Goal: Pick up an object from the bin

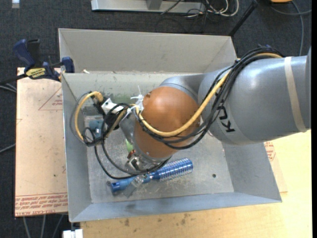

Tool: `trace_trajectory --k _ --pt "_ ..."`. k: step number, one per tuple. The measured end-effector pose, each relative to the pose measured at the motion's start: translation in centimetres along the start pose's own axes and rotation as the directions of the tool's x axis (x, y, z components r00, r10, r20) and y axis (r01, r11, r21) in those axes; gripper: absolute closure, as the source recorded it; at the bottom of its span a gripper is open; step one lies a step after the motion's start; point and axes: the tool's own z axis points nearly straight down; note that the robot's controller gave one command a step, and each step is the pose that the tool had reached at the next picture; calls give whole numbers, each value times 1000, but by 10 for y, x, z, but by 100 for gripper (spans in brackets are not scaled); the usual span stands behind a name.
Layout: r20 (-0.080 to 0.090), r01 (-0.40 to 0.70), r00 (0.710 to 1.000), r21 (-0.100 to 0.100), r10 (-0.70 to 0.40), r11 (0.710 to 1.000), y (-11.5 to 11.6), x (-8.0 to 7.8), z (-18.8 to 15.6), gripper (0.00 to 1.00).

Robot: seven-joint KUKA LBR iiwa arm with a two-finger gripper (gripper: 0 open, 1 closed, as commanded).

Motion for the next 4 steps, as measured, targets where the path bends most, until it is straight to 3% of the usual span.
trace_trajectory --k 1,2,3,4 --pt "-2 176 984 -4 -176 984 42 66 26 0" --pt "-1 534 846 -3 -534 846 71 69 -19 0" --pt "4 604 797 -5 -604 797 76 100 34 0" --pt "4 605 797 -3 -605 797 76 99 33 100"
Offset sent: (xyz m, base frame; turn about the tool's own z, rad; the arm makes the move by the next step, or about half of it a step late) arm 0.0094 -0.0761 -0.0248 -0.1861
